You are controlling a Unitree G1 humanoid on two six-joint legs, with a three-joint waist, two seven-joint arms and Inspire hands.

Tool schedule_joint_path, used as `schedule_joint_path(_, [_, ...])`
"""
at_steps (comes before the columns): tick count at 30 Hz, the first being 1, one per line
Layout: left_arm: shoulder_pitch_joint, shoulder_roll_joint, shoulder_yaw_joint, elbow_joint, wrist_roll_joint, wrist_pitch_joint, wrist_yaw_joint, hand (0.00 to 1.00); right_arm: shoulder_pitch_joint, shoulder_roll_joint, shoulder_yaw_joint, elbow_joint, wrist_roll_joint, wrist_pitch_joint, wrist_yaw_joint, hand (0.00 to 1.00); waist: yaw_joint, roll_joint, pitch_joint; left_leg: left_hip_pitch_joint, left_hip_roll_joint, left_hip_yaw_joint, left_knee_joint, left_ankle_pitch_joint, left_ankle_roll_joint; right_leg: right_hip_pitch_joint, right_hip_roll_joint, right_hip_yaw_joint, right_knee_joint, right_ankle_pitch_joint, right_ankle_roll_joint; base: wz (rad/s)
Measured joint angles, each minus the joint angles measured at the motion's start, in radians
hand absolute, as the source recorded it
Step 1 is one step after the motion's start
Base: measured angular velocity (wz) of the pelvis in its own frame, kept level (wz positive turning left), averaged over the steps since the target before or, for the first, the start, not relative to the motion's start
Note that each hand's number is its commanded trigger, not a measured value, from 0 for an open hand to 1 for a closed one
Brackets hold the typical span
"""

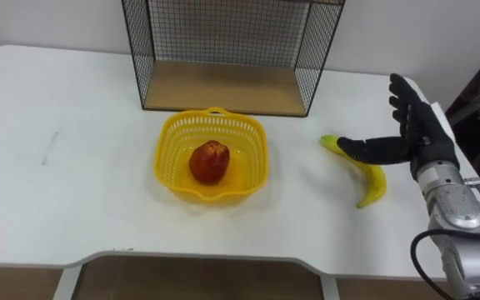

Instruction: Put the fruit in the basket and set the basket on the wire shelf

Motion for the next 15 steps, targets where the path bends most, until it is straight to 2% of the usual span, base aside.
schedule_joint_path(15, [-0.012, 0.001, 0.000, -0.023, 0.000, 0.005, 0.000, 0.00, -0.018, -0.041, 0.014, 0.166, 0.035, 0.007, 0.061, 0.00, 0.009, 0.001, 0.0005, -0.001, 0.001, -0.001, -0.002, 0.000, 0.000, -0.006, 0.000, -0.004, 0.000, 0.000, 0.000, 0.01])
